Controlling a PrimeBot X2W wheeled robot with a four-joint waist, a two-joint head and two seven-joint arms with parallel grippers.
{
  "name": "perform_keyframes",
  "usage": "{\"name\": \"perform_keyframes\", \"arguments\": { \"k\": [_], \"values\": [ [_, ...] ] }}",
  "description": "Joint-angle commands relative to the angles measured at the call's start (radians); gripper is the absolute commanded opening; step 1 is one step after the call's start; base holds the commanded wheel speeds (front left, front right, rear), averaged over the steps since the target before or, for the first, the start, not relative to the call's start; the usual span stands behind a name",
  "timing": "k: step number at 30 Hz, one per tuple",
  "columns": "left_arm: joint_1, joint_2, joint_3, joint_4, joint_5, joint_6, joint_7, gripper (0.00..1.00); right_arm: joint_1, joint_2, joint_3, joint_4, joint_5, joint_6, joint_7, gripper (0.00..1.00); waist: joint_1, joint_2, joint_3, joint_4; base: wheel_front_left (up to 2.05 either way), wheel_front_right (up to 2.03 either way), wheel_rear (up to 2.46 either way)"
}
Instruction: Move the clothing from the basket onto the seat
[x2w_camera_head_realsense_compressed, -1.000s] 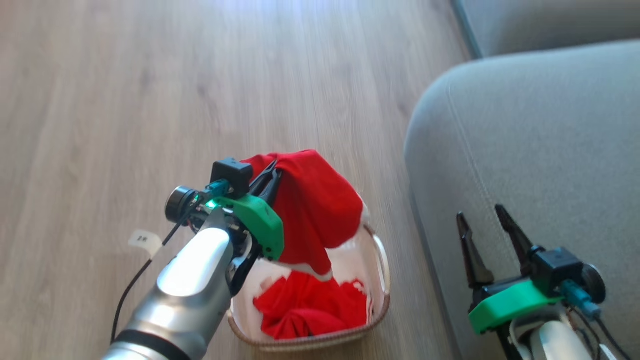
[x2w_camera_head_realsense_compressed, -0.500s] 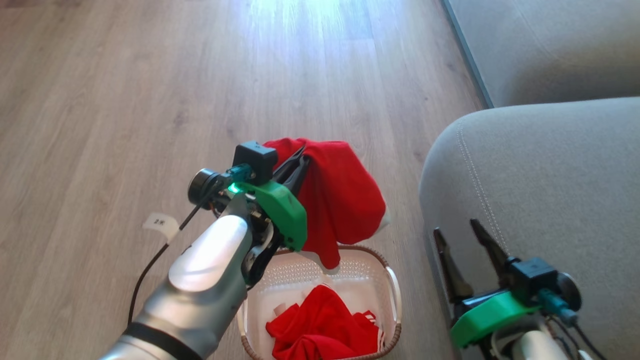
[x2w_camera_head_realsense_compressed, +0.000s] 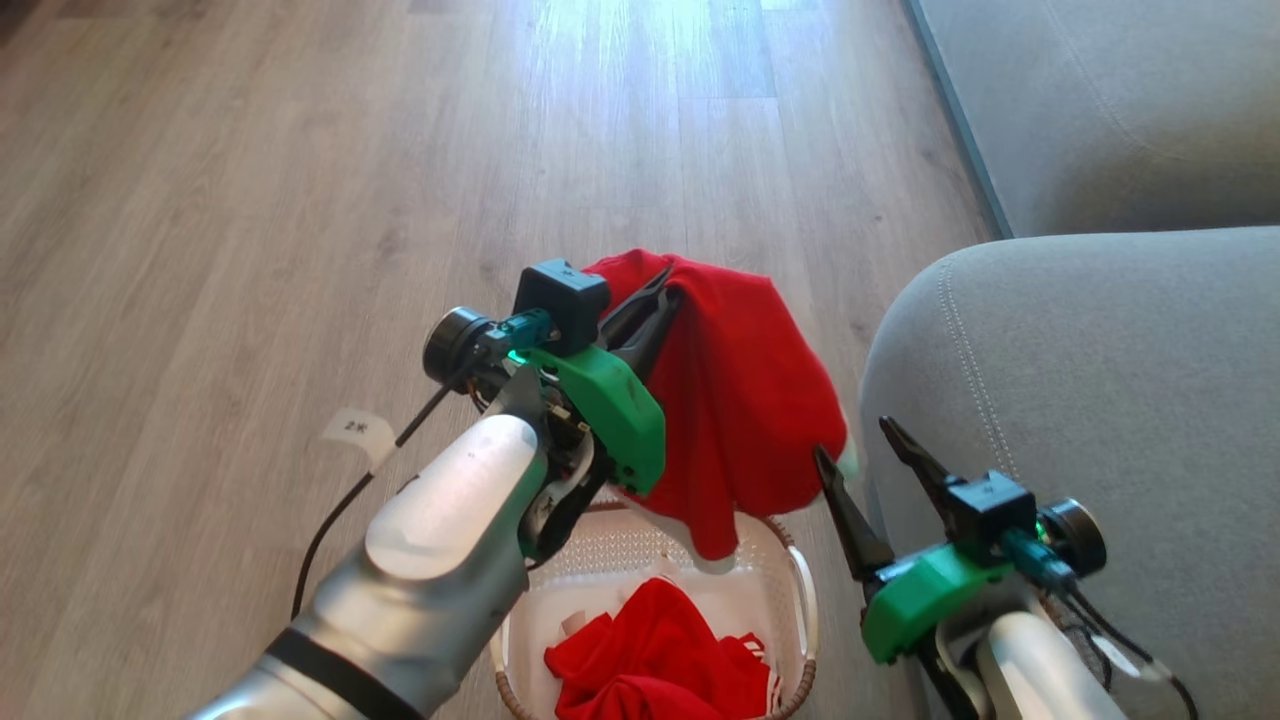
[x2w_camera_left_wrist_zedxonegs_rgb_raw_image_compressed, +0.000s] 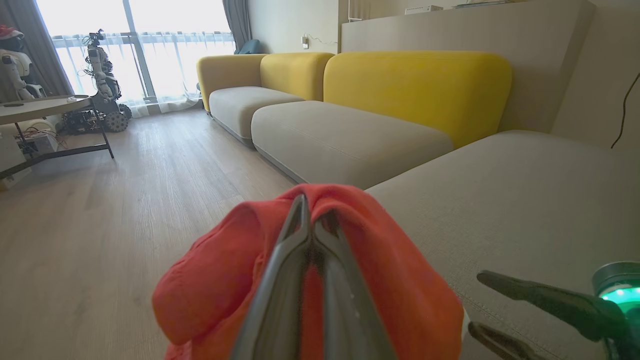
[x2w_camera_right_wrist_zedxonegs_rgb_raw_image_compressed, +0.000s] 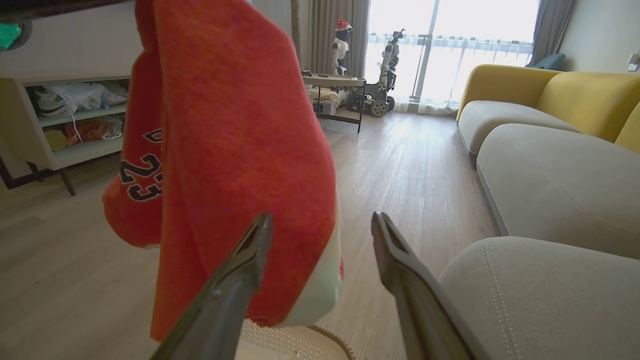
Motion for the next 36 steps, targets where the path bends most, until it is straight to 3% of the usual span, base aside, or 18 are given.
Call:
{"name": "perform_keyframes", "arguments": {
  "k": [1,11,16,25,26,29,30,36],
  "values": [
    [-0.069,0.015,0.027,-0.038,-0.010,0.008,-0.005,0.00,-0.049,0.002,0.022,-0.022,-0.007,0.000,-0.007,1.00,0.0001,-0.0001,0.000,0.002,0.00,0.00,0.00],
    [-0.065,0.015,-0.010,-0.081,-0.034,0.027,-0.009,0.00,-0.143,0.002,0.117,0.148,0.033,0.000,-0.007,1.00,0.0001,-0.0001,-0.002,0.016,0.00,0.00,0.00],
    [-0.067,0.015,-0.020,-0.092,-0.042,0.032,-0.010,0.00,-0.176,0.002,0.131,0.197,0.056,0.000,-0.007,1.00,0.0001,-0.0001,0.004,0.020,0.00,0.00,0.00],
    [-0.064,0.015,-0.040,-0.107,-0.064,0.038,-0.013,0.00,-0.242,0.002,0.268,0.252,0.142,0.000,-0.007,1.00,0.0001,-0.0001,0.017,0.030,0.00,0.00,0.00],
    [-0.064,0.015,-0.041,-0.105,-0.066,0.040,-0.013,0.00,-0.246,0.002,0.272,0.254,0.146,0.000,-0.007,0.92,0.0001,-0.0001,0.018,0.031,0.00,0.00,0.00],
    [-0.059,0.016,-0.041,-0.095,-0.071,0.043,-0.012,0.00,-0.254,0.002,0.283,0.257,0.153,0.000,-0.007,0.06,0.0001,-0.0001,0.020,0.031,0.00,0.00,0.00],
    [-0.057,0.018,-0.039,-0.090,-0.073,0.044,-0.013,0.00,-0.254,0.002,0.282,0.254,0.155,0.000,-0.007,0.00,0.0001,-0.0001,0.021,0.031,0.00,0.00,0.00],
    [-0.039,0.032,-0.025,-0.064,-0.088,0.053,-0.029,0.00,-0.246,0.002,0.247,0.217,0.150,0.000,-0.007,0.00,0.0001,-0.0001,0.024,0.015,0.00,0.00,0.00]
  ]
}}
